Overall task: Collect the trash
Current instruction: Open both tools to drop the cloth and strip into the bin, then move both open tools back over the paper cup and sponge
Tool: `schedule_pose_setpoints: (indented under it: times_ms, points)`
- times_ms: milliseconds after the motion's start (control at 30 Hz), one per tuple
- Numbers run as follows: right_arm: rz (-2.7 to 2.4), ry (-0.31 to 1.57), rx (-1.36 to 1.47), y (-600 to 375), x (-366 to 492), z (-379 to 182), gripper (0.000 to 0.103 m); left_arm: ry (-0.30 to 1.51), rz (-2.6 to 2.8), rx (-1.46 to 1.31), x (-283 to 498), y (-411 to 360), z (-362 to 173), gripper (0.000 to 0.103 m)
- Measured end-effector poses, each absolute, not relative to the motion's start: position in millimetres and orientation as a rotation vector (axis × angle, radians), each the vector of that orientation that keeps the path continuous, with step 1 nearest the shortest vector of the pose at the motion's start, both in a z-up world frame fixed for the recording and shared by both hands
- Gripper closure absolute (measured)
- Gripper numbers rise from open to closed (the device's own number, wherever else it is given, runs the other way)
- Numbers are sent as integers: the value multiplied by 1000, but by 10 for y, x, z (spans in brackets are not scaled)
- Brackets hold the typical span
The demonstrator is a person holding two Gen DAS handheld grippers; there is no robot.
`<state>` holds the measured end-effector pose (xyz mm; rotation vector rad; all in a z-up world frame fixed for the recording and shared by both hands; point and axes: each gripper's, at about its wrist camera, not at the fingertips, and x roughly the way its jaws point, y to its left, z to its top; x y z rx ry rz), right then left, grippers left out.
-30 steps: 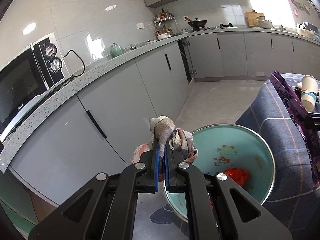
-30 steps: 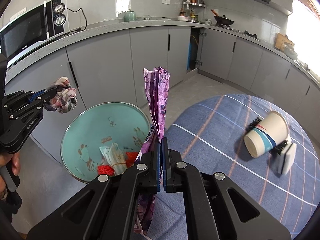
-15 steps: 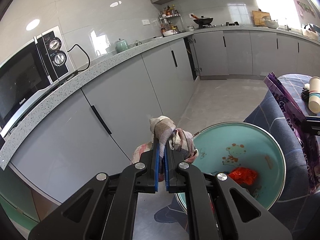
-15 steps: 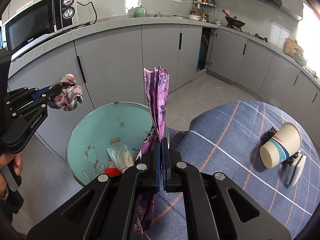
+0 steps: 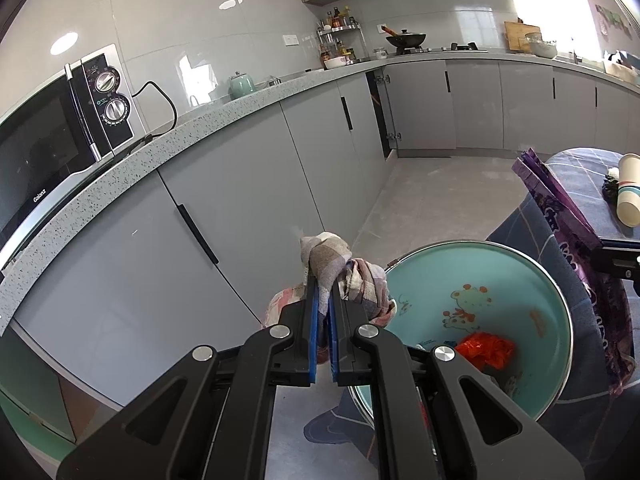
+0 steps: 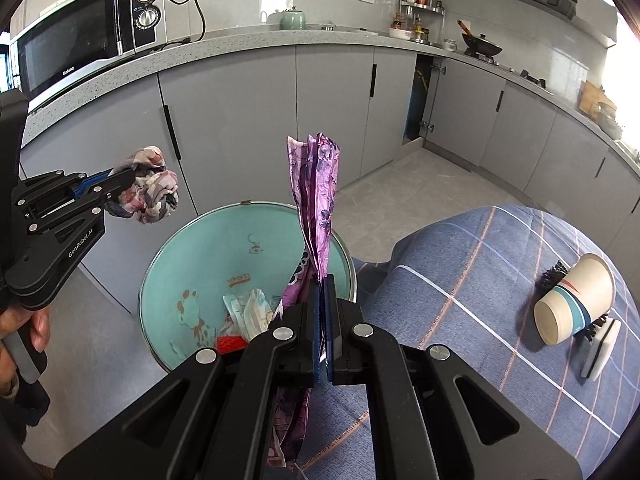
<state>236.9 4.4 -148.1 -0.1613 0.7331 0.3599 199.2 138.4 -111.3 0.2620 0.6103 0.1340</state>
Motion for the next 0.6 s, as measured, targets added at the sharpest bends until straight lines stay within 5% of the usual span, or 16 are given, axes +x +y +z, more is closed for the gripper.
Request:
schedule_pose_setpoints:
  times_ms: [333,367,467,600]
  points:
    - [406,717,-148,99,2391,-1491,95,624,106,267,2003,1307,-1173,93]
    - [406,712,-146,105,2393,-1493,91,627,101,267,2004,1290,-1181,88]
    - [408,712,-130,93,2401,-1488,73,610,118,274,1976,1255,-1182,41]
    - [401,710,-120,38,2383,-1479,67,601,112,272,1960,1234,-1153,41]
